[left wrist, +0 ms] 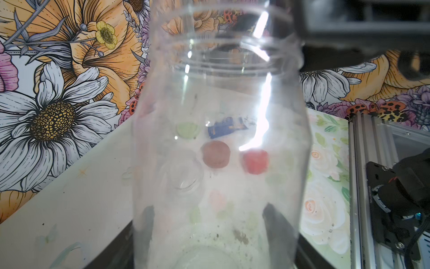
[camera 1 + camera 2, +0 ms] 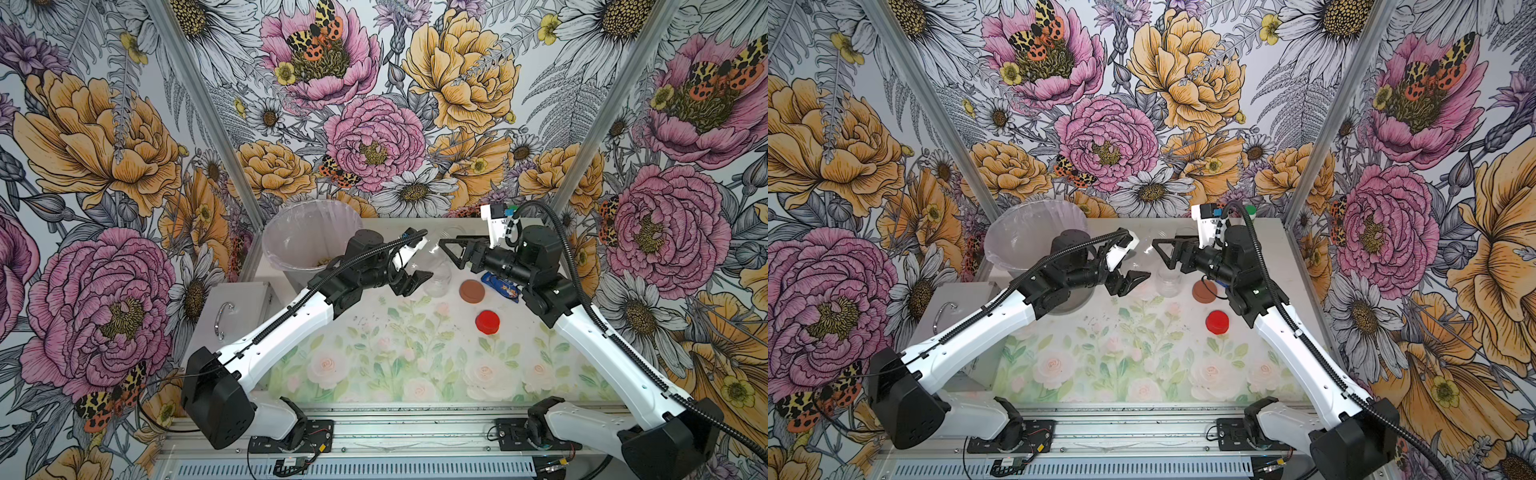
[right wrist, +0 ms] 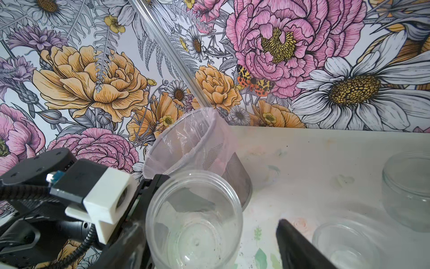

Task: Empty moldy peanuts from jars
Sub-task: Place the jar at the center of the board.

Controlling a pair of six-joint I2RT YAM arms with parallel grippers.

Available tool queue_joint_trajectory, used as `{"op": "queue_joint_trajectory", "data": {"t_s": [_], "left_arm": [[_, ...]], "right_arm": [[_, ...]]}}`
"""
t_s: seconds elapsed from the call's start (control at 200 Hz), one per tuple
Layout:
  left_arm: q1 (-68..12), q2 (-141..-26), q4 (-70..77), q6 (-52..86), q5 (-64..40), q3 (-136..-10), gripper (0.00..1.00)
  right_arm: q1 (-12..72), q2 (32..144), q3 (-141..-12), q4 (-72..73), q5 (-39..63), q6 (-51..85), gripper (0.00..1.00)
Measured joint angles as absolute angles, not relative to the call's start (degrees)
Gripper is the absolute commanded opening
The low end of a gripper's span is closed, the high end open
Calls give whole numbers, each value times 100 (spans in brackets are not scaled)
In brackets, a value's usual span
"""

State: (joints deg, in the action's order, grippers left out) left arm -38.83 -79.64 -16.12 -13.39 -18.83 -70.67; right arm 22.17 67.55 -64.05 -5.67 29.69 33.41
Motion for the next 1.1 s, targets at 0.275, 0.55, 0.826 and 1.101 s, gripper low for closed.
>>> {"op": "queue_joint_trajectory", "data": {"t_s": [0.275, 0.55, 0.826, 1.101], "left_arm": [[-3883, -8012, -1588, -1337, -1918, -7067, 32], [-3883, -8090, -1455, -1326, -2021, -7070, 33], [-3839, -8187, -1468, -1238, -2023, -7070, 71], [-3940, -8243, -1614, -1142, -1684, -6899, 99]], "right_arm": [[2322, 7032, -6405, -226, 3092, 3535, 79], [2375, 7172, -6414, 56, 3133, 3621, 64], [2438, 7328, -6479, 51, 3006, 3529, 23], [2521, 7686, -6628, -412, 2670, 2762, 20]]}}
